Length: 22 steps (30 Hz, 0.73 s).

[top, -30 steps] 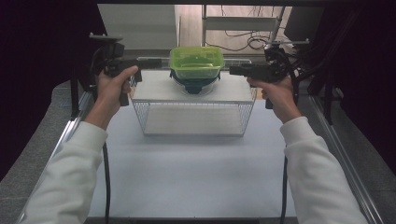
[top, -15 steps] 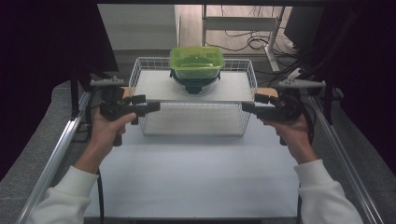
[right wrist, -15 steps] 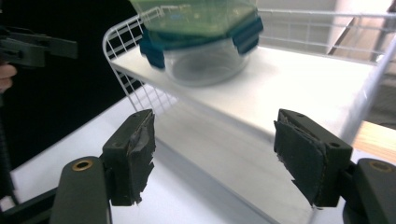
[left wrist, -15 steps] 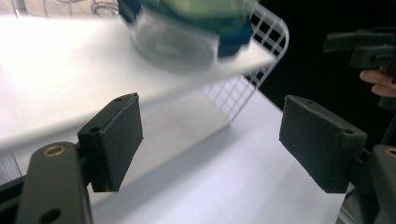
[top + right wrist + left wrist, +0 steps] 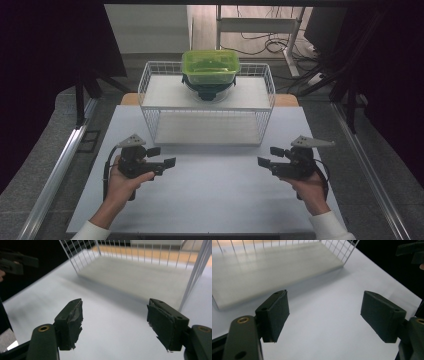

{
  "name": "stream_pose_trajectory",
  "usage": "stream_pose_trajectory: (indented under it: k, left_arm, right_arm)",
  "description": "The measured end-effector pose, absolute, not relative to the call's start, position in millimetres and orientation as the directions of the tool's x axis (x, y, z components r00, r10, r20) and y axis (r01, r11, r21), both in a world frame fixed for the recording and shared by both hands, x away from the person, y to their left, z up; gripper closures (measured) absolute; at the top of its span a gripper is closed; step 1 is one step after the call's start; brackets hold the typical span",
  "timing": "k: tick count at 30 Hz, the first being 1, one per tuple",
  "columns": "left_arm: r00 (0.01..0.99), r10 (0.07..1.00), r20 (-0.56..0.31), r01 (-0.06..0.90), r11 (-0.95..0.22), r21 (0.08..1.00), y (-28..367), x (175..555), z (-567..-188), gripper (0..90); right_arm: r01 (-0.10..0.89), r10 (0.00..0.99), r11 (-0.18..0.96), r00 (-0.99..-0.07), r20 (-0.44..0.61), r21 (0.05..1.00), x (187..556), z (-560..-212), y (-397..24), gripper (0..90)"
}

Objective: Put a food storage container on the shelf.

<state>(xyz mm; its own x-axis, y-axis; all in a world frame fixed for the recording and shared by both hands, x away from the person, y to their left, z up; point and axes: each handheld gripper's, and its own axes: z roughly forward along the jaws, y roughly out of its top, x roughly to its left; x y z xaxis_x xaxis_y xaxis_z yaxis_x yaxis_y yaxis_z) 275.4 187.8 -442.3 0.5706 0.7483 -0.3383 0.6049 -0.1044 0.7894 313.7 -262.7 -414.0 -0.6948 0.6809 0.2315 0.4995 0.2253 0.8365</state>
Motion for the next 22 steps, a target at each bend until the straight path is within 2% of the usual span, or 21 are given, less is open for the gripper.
stream_pose_trajectory:
  k: [3, 7, 22]
  left_arm:
    - [0.554, 0.753, -0.356, 0.632, -0.102, 0.768, 188.4, 271.6, -457.6, 22.9]
    - [0.538, 0.774, -0.334, 0.643, -0.120, 0.757, 188.7, 270.7, -466.8, 22.7]
    - [0.544, 0.785, -0.296, 0.635, -0.154, 0.757, 187.3, 274.3, -470.4, 21.8]
  right_arm:
    - [0.520, 0.682, 0.264, -0.696, 0.224, 0.812, 308.7, -434.4, -262.9, 26.0]
    - [0.527, 0.685, 0.300, -0.699, 0.205, 0.795, 306.7, -447.1, -262.6, 23.9]
    - [0.537, 0.712, 0.277, -0.672, 0.205, 0.797, 307.2, -451.7, -268.4, 14.9]
